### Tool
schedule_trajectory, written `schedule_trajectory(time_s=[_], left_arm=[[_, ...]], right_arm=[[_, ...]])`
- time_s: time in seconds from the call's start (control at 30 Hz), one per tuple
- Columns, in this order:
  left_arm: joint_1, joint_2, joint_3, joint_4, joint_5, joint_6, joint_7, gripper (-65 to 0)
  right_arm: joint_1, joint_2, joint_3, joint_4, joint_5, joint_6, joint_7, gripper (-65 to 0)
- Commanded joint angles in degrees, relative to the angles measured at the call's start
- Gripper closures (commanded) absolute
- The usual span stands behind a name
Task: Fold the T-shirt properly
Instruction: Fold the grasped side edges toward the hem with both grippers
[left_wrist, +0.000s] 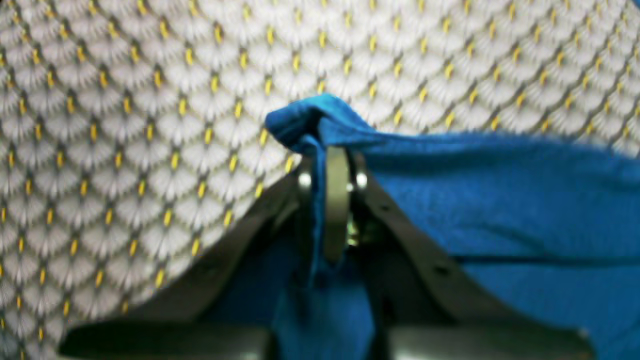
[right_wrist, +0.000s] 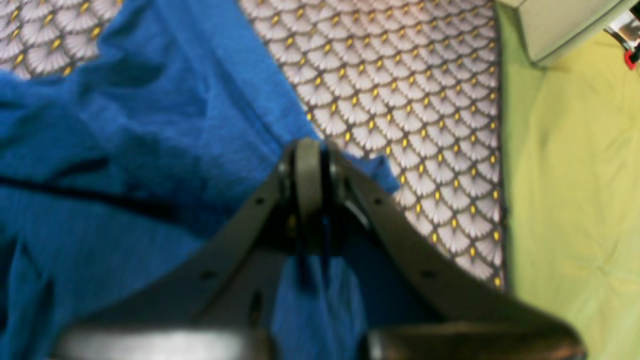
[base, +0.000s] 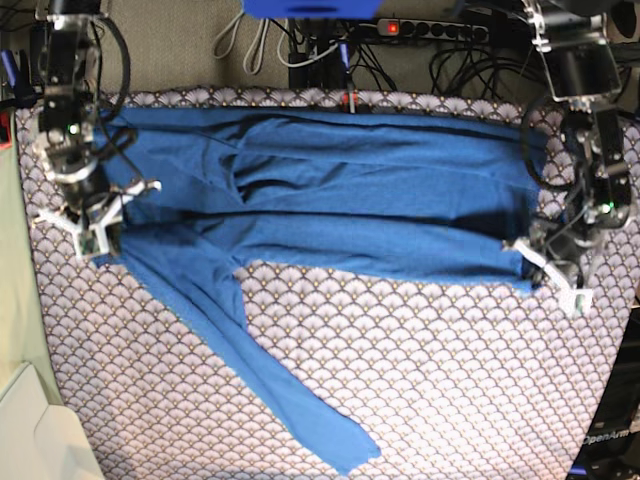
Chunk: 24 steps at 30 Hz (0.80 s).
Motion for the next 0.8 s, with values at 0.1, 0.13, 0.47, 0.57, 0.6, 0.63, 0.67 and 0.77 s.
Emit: schedule_trajectory(time_s=[0.1, 0.13, 0.47, 0.57, 0.6, 0.63, 0.67, 0.77], left_arm=[[1.83, -0.96, -2.87, 3.32, -0.41, -2.31, 0.69, -0.5], [2.62, -0.96, -3.22, 4.02, -0.33, -2.75, 0.95, -0.5], [5.79, -1.48, -6.39, 5.61, 0.03, -6.62, 1.48, -0.5], [5.7, -1.48, -6.39, 5.61, 0.03, -7.5, 3.68, -0.5], [5.44, -1.48, -6.39, 5.61, 0.03, -8.11, 5.09, -0.5], [5.26, -1.48, -6.39, 5.52, 0.03, -8.73, 6.23, -0.5], [5.26, -1.48, -6.39, 5.52, 0.03, -9.17, 6.58, -0.5], [5.26, -1.4, -6.39, 5.52, 0.11, -9.7, 6.58, -0.5]], right_arm=[[-2.32, 0.56, 0.37, 2.54, 0.36, -0.55, 1.92, -1.5], [-2.94, 0.56, 0.37, 2.62, 0.36, -0.55, 2.01, -1.5], [-5.66, 0.56, 3.8, 4.21, 0.36, -0.46, 2.1, -1.5], [-5.66, 0.74, 4.42, 4.21, 0.36, 0.77, 1.92, -1.5], [-5.66, 0.74, 4.95, 4.21, 0.36, 2.62, 1.83, -1.5], [-5.66, 0.47, 6.18, 4.21, 0.36, 4.64, 1.83, -1.5], [-5.66, 0.03, 7.23, 4.21, 0.36, 6.4, 1.83, -1.5], [-5.58, -2.6, 9.52, 4.03, 0.19, 9.74, 1.75, -1.5]])
